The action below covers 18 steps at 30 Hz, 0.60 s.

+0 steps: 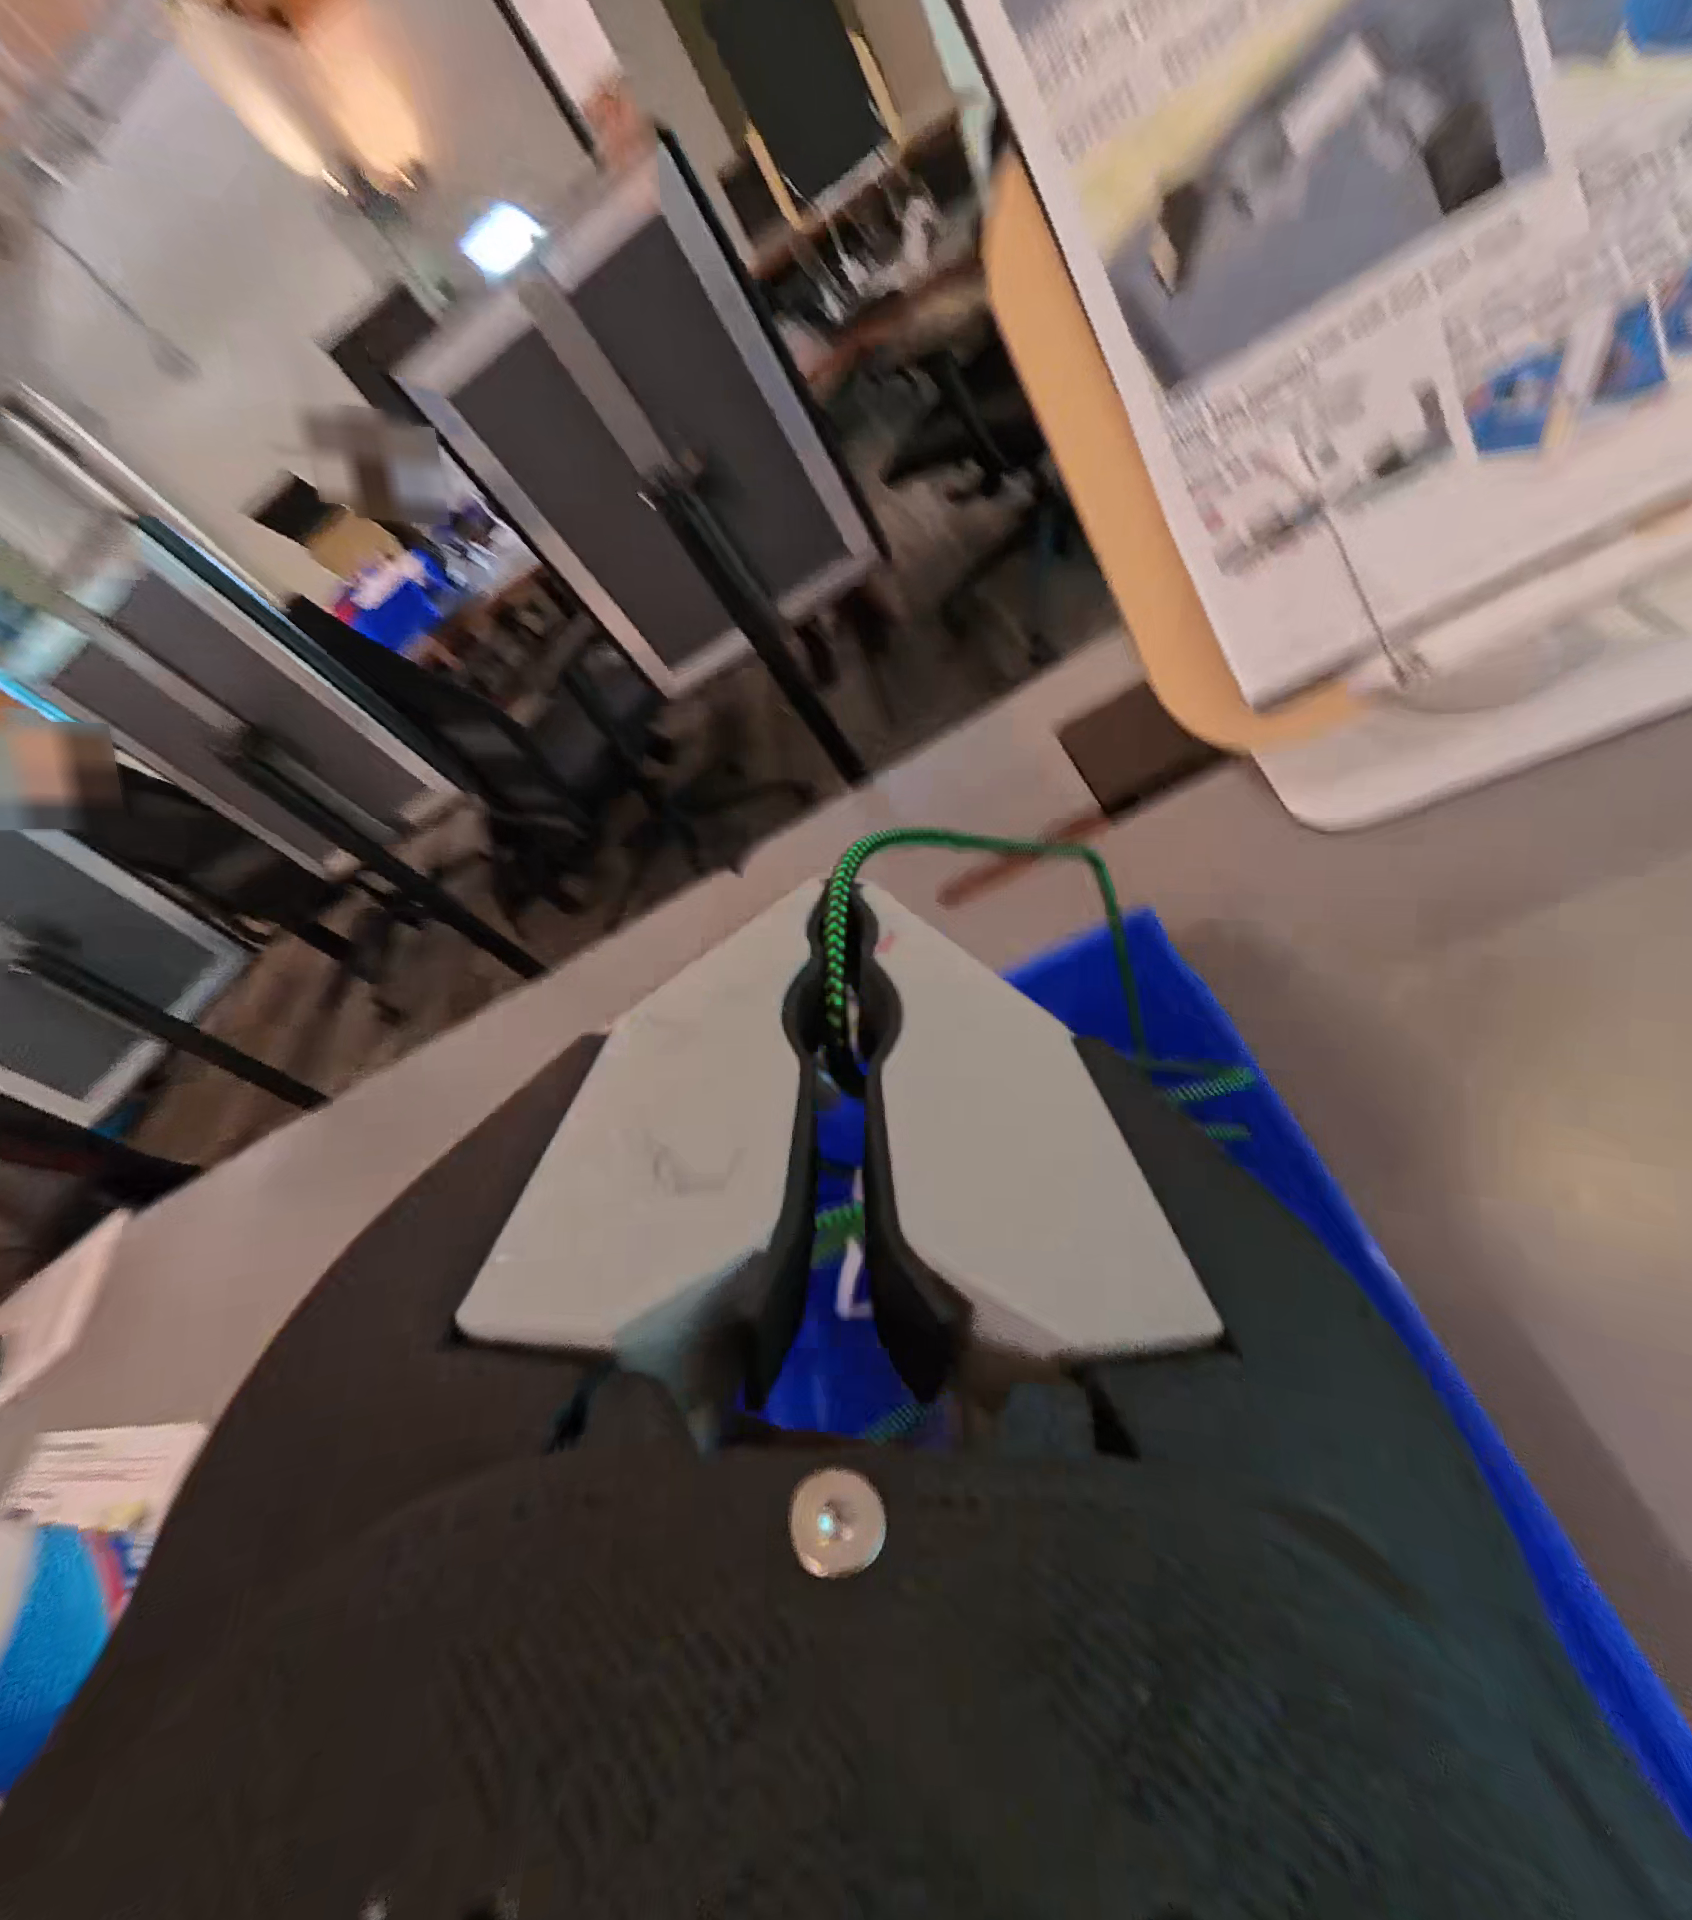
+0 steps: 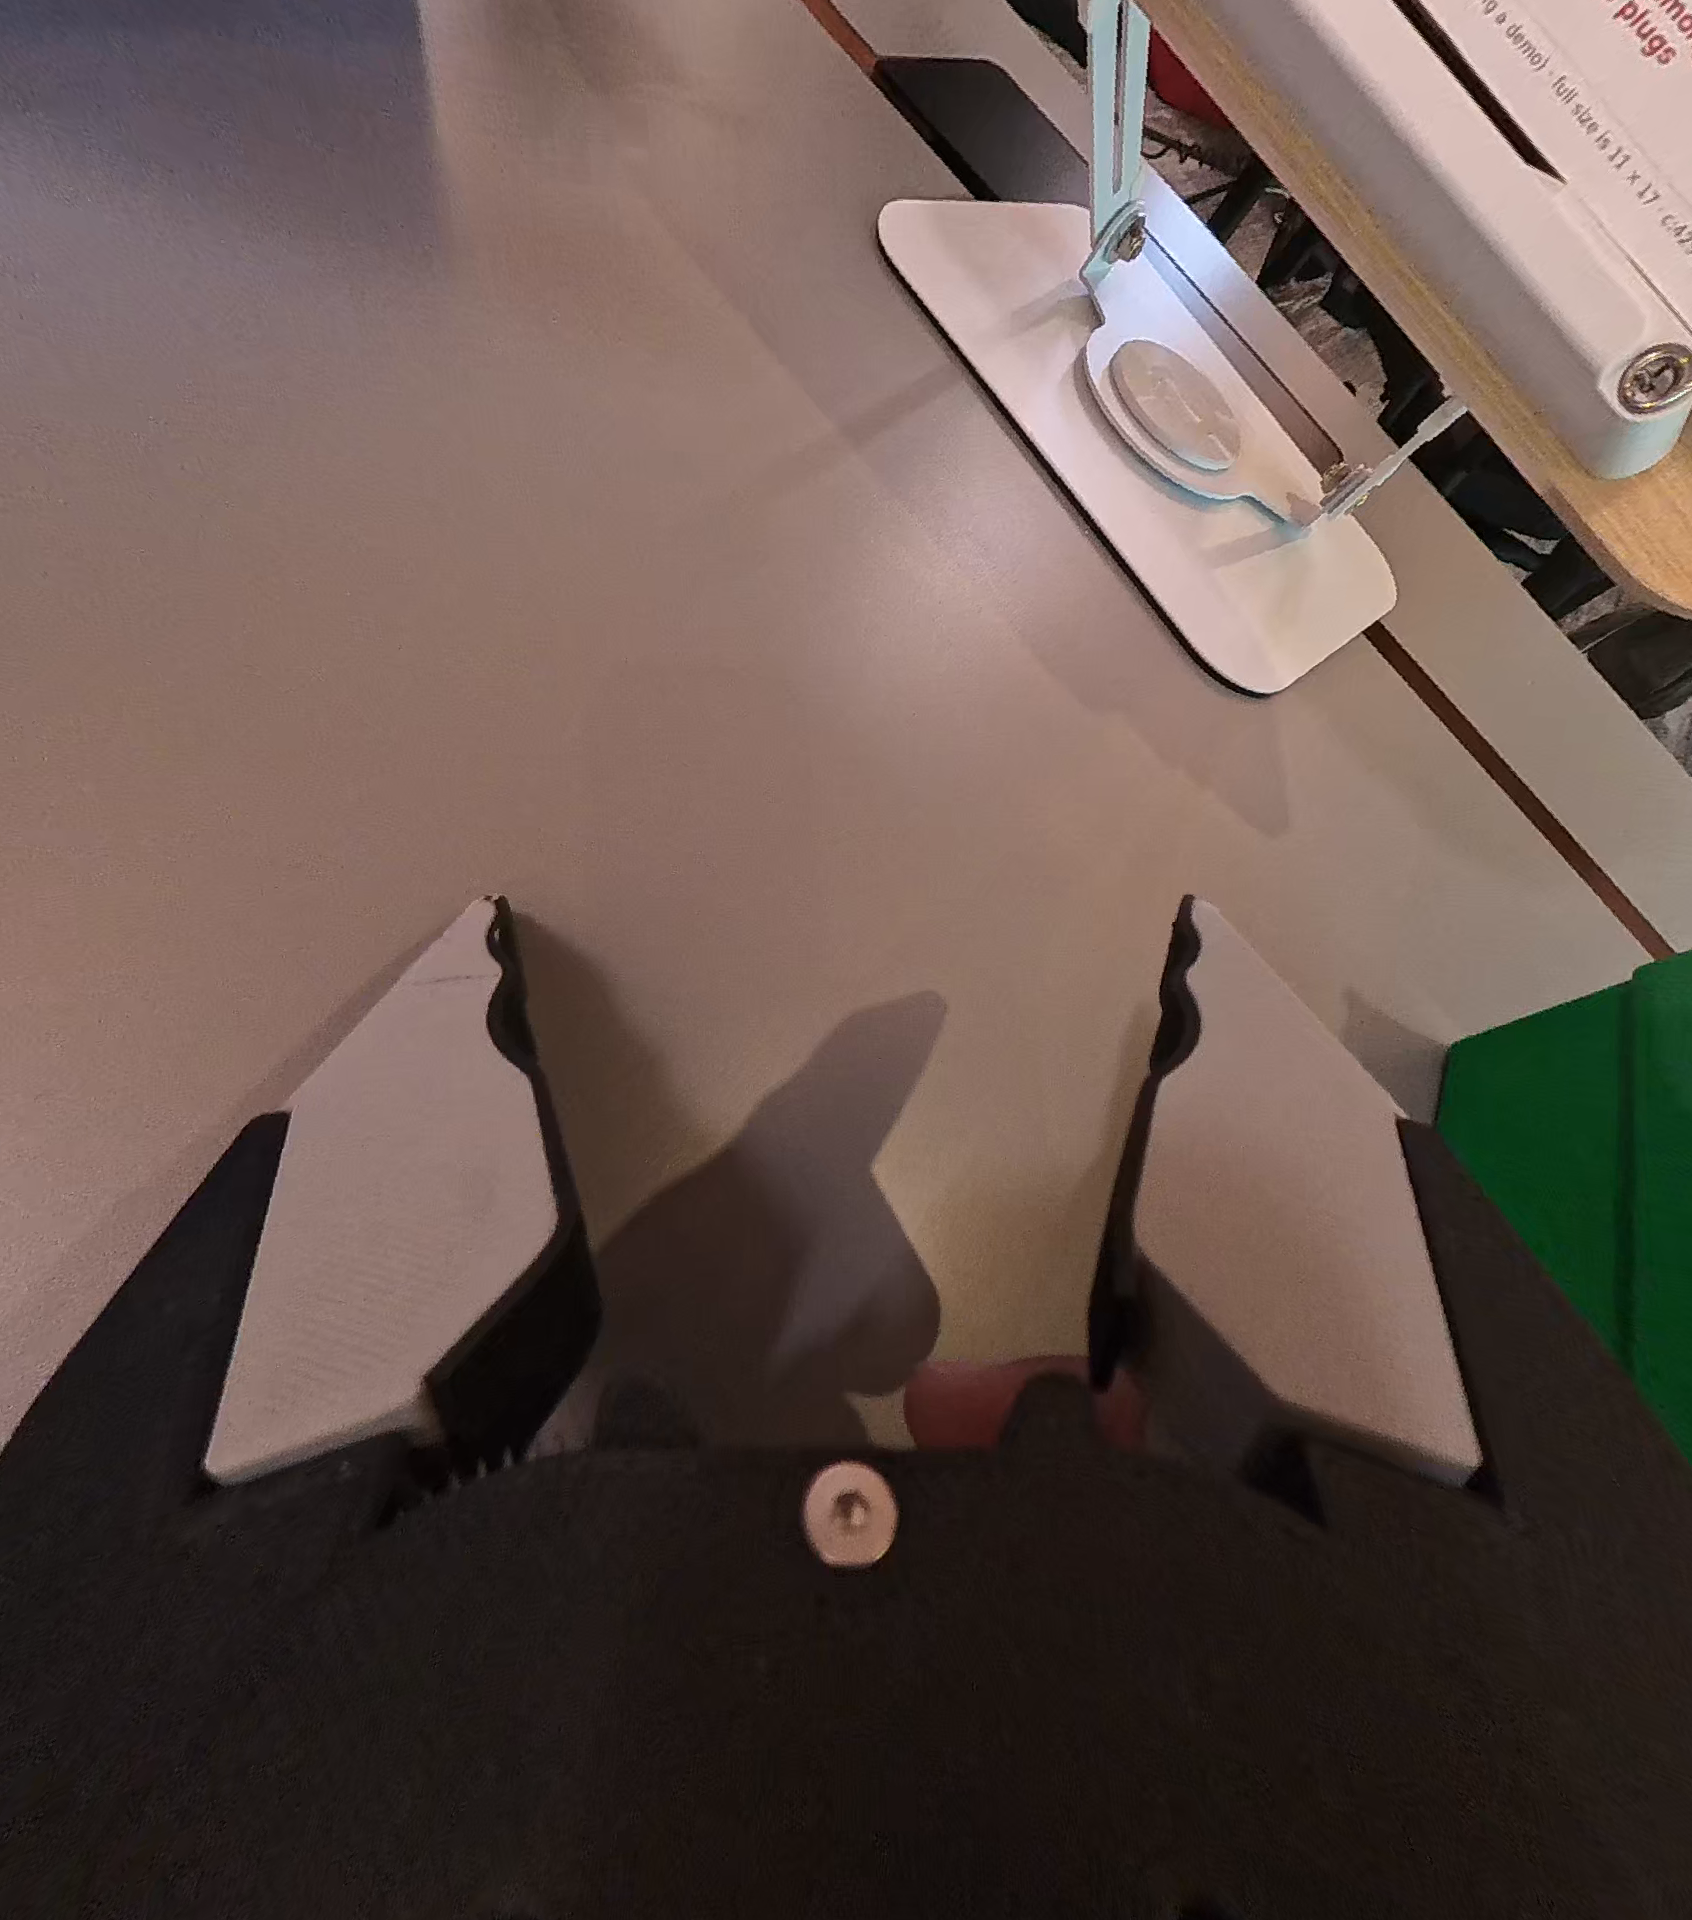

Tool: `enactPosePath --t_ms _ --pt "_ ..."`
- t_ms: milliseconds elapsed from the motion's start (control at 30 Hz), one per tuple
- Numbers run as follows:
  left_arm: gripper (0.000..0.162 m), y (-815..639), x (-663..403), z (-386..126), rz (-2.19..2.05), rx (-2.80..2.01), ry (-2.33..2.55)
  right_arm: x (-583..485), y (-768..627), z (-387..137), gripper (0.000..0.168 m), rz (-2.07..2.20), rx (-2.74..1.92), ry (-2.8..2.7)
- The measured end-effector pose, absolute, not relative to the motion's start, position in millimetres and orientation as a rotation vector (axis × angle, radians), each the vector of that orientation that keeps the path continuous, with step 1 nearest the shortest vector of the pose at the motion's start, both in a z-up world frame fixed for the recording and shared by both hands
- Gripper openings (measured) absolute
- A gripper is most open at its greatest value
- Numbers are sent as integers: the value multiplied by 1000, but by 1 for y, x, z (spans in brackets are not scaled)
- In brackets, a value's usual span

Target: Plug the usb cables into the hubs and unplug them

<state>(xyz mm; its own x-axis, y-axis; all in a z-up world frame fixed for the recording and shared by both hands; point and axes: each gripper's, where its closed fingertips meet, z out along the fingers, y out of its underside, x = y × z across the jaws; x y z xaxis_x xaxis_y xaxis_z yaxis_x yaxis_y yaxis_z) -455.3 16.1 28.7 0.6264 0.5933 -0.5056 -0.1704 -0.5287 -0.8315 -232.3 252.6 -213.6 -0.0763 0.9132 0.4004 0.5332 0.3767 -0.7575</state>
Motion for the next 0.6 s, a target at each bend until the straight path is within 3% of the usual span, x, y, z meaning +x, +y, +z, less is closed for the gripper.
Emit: enactPosePath --t_ms 233,433,500,600 --pt "0 15 -467 138 1107 -1764 -356 -234 256 -208 118 545 -1268 -1703" --pt "0 31 -433 181 1076 -1734 -285 -240 237 -196 114 668 -1205 -1690" --pt "0 39 -415 193 1098 -1717 -231 -243 218 -189 106 799 -1189 -1699" --pt "0 57 -375 211 1083 -1659 -146 -247 172 -172 109 1132 -1191 -1705"
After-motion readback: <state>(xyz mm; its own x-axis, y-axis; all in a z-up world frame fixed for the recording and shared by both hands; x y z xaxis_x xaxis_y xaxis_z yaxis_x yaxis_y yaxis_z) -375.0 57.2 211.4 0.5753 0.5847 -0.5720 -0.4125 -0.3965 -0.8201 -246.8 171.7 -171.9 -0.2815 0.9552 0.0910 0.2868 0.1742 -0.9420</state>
